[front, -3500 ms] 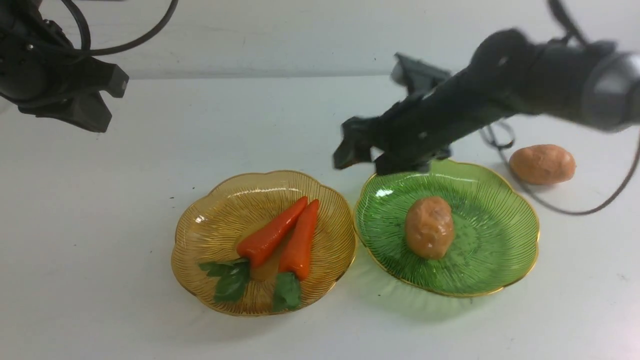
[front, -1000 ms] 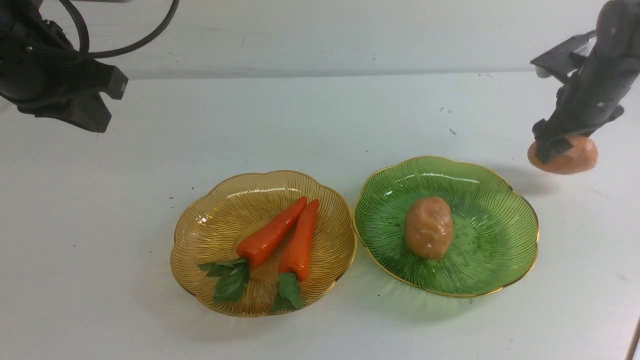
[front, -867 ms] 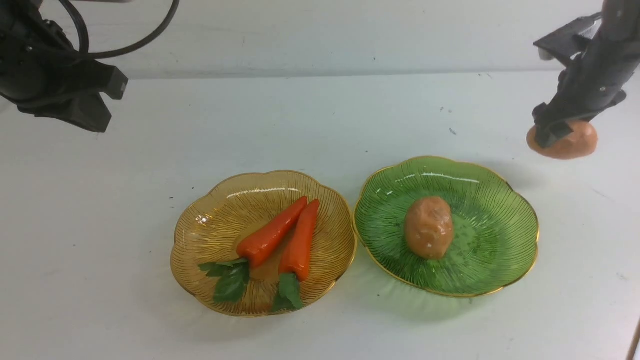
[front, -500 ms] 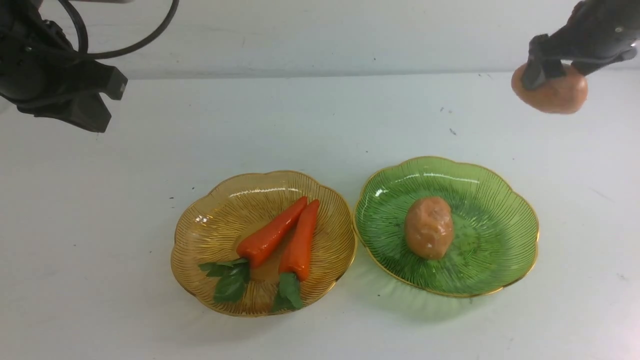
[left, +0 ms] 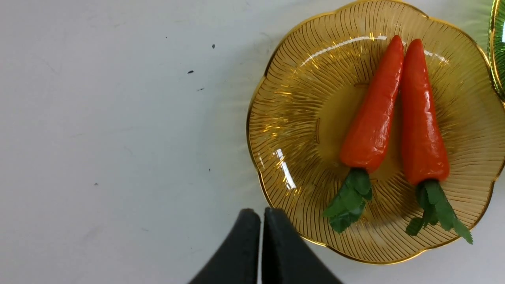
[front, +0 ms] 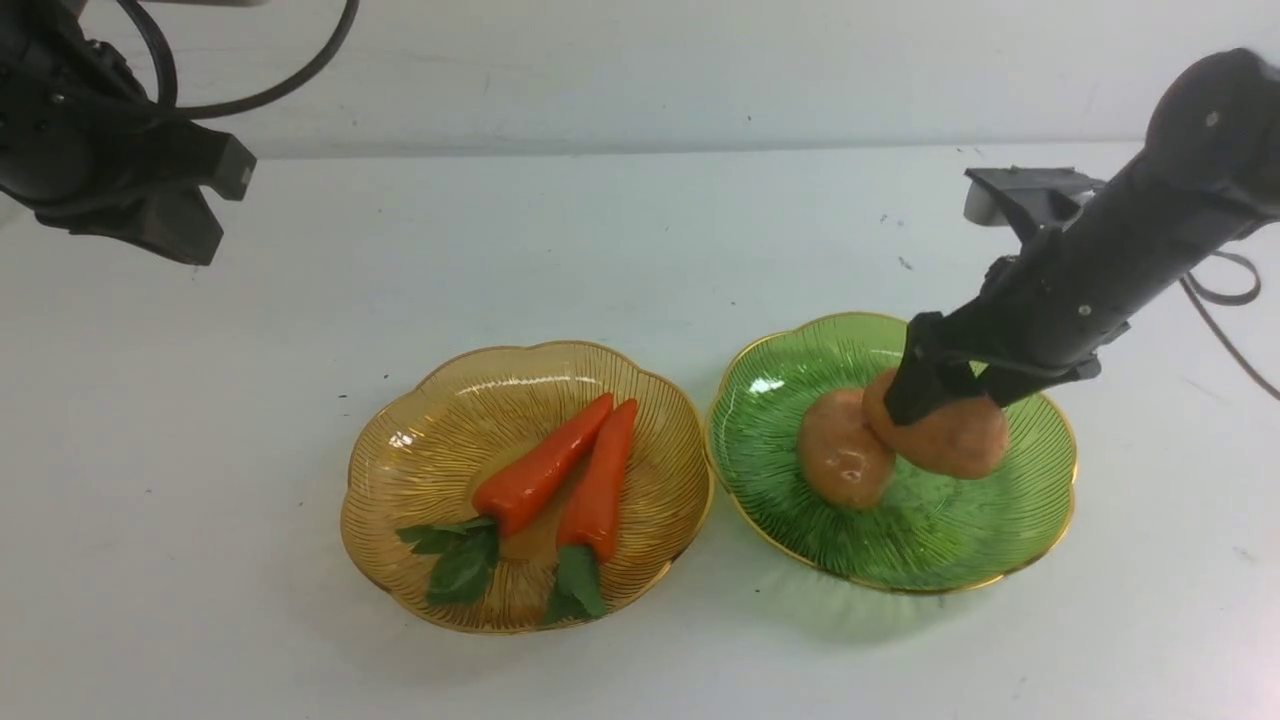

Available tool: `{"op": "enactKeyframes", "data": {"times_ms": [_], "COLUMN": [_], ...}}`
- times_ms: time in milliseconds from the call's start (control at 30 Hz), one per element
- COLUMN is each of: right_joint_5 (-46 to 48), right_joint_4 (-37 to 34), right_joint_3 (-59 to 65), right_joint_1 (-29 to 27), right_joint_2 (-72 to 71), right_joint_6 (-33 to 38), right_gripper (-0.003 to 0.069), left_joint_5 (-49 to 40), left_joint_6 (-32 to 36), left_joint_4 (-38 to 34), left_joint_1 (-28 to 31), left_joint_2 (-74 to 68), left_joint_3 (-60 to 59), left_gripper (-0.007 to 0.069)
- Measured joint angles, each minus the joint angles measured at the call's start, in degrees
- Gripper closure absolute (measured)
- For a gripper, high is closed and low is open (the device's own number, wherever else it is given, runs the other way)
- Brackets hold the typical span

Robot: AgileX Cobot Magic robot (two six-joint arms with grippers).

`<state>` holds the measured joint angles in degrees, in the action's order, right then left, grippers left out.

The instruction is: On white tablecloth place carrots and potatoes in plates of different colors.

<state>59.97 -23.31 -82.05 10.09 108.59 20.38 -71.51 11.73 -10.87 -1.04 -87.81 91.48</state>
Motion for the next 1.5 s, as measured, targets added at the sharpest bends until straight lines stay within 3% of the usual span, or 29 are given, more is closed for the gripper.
{"op": "enactKeyframes", "data": {"times_ms": [167, 333, 733, 833, 967, 1000, 1033, 1067, 1100, 1133, 1167, 1267, 1400, 1500], "right_joint_5": [1.1, 9.3, 10.8, 10.9, 10.9, 10.9, 10.9, 10.9, 11.1, 11.1, 11.3, 5.2, -20.5, -33.1], "right_joint_4": [0.9, 5.5, 13.4, 14.6, 16.7, 17.1, 18.0, 18.1, 18.9, 18.9, 19.3, 19.2, 18.9, 19.8], "right_joint_3": [-1.5, -7.5, -15.3, -14.4, -10.7, -8.4, -3.7, -3.1, 1.4, 2.6, 9.3, 20.5, 41.4, 52.5], "right_joint_1": [0.2, 0.5, 0.5, 0.5, 0.5, 0.5, 0.5, 0.5, 0.5, 0.5, 0.5, 0.5, 0.5, 0.5], "right_joint_2": [0.3, 0.5, 0.0, -2.9, -10.3, -13.4, -21.3, -21.3, -28.0, -28.8, -36.2, -47.4, -61.8, -68.5], "right_joint_6": [-2.5, -5.7, -14.8, -16.1, -16.4, -16.5, -16.5, -16.5, -16.5, -16.5, -16.5, -16.6, -16.6, -16.6], "right_gripper": [0.0018, -0.0030, -0.0008, 0.0078, 0.0258, 0.0320, 0.0448, 0.0448, 0.0566, 0.0576, 0.0641, 0.0667, 0.0674, 0.0674], "left_joint_5": [0.0, 0.0, 0.0, 0.0, 0.0, 0.0, 0.0, 0.0, 0.0, 0.0, 0.0, 0.0, 0.0, 0.0], "left_joint_6": [0.0, 0.0, 0.0, 0.0, 0.0, 0.0, 0.0, 0.0, 0.0, 0.0, 0.0, 1.0, 1.9, 2.0], "left_joint_4": [0.0, 0.0, 0.0, 0.0, 0.0, 0.0, 0.0, 0.0, -0.1, -0.1, -0.4, -0.8, -1.2, -2.2], "left_joint_1": [0.0, 0.0, 0.0, 0.0, 0.0, 0.0, 0.0, 0.0, 0.0, 0.0, 0.0, 0.0, 0.0, 0.0], "left_joint_2": [0.0, 0.0, 0.0, 0.0, 0.0, 0.0, 0.0, 0.0, 0.0, 0.0, 0.0, 0.0, 0.0, 0.0], "left_joint_3": [0.0, 0.0, 0.0, 0.0, 0.0, 0.0, 0.0, 0.0, 0.0, 0.0, 0.0, 0.0, 0.0, 0.0], "left_gripper": [0.0624, 0.0624, 0.0624, 0.0624, 0.0624, 0.0624, 0.0624, 0.0624, 0.0624, 0.0624, 0.0624, 0.0624, 0.0624, 0.0624]}}
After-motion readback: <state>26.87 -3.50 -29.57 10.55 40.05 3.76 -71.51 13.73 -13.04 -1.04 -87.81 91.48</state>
